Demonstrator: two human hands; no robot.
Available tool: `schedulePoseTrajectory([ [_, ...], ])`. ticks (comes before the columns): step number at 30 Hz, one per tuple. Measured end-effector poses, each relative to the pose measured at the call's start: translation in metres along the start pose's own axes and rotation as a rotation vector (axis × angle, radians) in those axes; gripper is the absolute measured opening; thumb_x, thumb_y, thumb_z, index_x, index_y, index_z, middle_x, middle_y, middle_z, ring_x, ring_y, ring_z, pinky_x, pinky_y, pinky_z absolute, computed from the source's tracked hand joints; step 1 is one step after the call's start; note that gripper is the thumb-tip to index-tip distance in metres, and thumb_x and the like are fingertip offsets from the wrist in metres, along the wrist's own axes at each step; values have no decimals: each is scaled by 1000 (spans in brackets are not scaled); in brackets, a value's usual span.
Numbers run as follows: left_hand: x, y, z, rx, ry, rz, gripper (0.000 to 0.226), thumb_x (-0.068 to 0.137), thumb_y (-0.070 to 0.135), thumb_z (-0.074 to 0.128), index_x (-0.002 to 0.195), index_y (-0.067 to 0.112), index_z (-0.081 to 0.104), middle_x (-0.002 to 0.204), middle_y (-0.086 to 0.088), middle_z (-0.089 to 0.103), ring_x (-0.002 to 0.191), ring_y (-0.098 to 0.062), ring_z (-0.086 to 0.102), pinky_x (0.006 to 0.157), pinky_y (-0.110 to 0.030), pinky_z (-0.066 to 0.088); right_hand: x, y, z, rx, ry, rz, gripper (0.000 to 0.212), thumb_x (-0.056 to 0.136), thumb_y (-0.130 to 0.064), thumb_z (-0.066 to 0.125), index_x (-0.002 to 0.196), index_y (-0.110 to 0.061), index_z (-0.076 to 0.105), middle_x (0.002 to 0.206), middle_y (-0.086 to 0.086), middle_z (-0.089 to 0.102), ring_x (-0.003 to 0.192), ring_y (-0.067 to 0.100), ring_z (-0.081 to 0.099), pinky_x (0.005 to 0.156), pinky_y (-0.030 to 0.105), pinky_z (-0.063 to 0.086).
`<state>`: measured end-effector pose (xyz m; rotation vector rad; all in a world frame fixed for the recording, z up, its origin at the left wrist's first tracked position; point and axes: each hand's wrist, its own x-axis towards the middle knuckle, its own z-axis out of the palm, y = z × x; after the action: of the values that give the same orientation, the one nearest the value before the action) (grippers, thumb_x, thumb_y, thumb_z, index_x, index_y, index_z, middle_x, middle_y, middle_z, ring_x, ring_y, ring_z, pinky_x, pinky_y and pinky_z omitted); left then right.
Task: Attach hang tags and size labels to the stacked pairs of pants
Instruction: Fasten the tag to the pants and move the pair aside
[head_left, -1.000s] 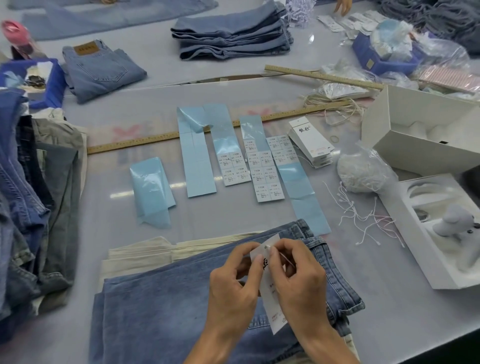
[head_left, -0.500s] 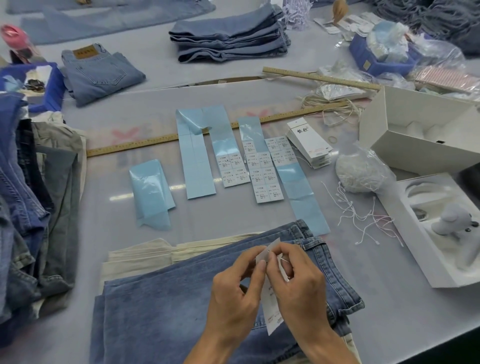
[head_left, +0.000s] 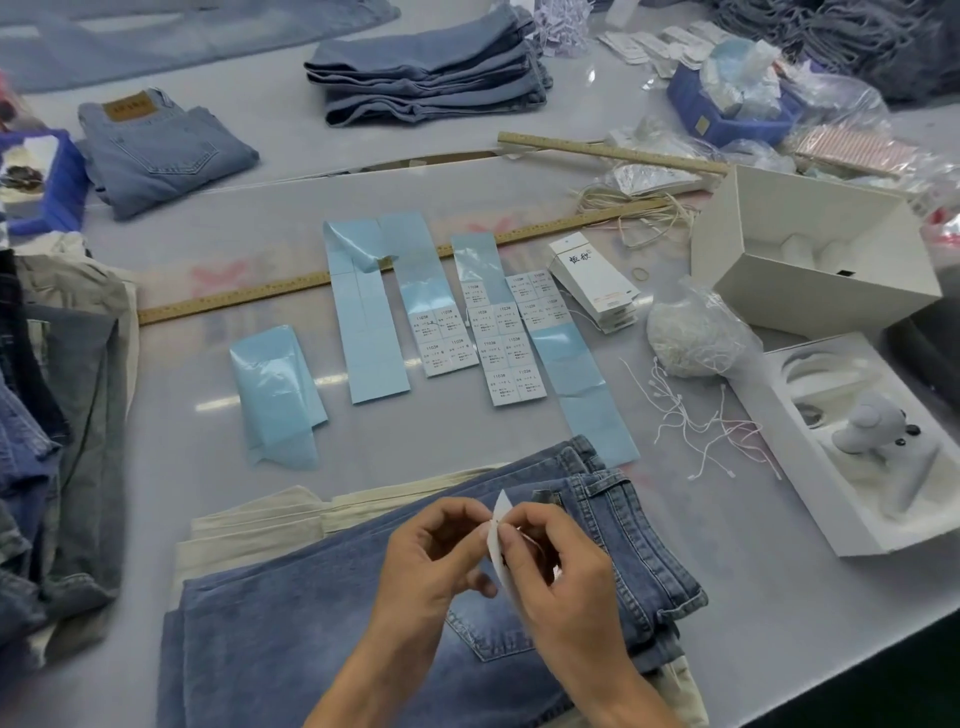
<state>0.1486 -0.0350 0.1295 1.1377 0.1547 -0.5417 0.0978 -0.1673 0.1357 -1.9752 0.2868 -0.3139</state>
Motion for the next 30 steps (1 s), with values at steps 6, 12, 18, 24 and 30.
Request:
schedulePoseTrajectory([
  [6, 7, 13, 4, 299, 103, 296, 10, 90, 23, 77, 88, 24, 68, 81, 0, 66, 71, -16, 64, 53, -27, 55, 8, 6, -29, -197, 45, -34, 20, 98, -32, 59, 118, -32, 63, 113, -18, 61, 104, 7, 63, 81, 18, 52],
  [12, 7, 52, 7, 909, 67, 856, 2, 96, 25, 59, 97, 25, 58, 91, 15, 58, 83, -14, 63, 63, -18, 50, 19, -4, -47, -295, 159, -338, 37, 98, -19, 64, 134, -10, 61, 136, -1, 57, 133, 21, 52, 111, 26, 41],
  [18, 9, 46, 35, 801, -184, 743, 13, 95, 16, 67, 97, 25, 58, 94, 12, 58, 85, -17, 62, 62, -19, 48, 19, -1, -45, -261, 102, -487, 15, 96, -13, 69, 111, -10, 73, 107, -5, 69, 102, 20, 65, 82, 40, 53],
  [24, 14, 20, 52, 840, -289, 566, 12, 92, 21, 66, 95, 31, 60, 88, 11, 63, 82, -16, 62, 61, -20, 43, 10, 22, -67, -221, 4, -265, 23, 100, -35, 62, 119, -23, 65, 111, -13, 66, 106, 10, 65, 86, 33, 55],
  [30, 27, -1, 64, 952, -270, 411, 11, 98, 25, 66, 95, 32, 58, 86, 11, 62, 81, -15, 59, 68, -29, 49, 2, 30, -66, -49, 299, 83, 35, 85, -15, 78, 106, -31, 54, 90, -12, 64, 80, 16, 68, 73, 39, 58],
])
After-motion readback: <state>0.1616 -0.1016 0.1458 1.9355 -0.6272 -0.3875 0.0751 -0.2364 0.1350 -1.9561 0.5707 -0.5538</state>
